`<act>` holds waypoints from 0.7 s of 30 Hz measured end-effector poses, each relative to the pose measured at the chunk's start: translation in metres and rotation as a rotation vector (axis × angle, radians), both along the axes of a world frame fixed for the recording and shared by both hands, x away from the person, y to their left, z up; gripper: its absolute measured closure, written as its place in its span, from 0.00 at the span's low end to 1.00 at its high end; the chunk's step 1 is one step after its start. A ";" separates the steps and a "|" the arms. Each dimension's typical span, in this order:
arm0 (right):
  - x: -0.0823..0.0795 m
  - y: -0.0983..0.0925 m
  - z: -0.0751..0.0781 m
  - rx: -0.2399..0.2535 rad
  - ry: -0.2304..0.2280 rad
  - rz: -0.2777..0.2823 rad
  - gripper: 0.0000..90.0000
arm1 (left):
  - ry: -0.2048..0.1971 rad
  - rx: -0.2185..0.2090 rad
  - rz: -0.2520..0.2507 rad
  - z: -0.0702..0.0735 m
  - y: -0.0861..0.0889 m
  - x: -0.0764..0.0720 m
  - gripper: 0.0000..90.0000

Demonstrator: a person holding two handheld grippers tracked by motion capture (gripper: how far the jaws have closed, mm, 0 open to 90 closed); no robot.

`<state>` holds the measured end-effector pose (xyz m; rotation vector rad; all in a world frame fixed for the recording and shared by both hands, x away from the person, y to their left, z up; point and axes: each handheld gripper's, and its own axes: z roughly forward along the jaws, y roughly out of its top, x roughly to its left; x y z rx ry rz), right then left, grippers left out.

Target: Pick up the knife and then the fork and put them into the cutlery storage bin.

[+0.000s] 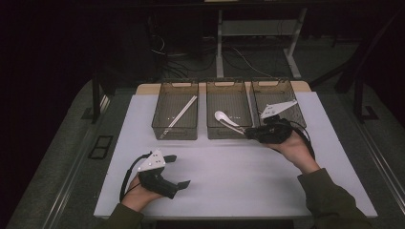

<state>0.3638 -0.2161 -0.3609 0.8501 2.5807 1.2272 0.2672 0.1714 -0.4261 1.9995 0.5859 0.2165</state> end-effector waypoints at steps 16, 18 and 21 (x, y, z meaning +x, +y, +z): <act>0.021 -0.037 0.007 -0.005 -0.030 -0.134 0.88 | 0.006 0.001 0.000 -0.001 0.000 0.001 0.00; 0.024 -0.042 0.008 0.001 -0.028 -0.157 0.88 | 0.006 0.001 -0.002 -0.001 -0.001 0.001 0.00; 0.032 -0.049 0.008 0.000 -0.031 -0.193 0.88 | 0.007 0.001 -0.002 -0.001 -0.001 0.001 0.00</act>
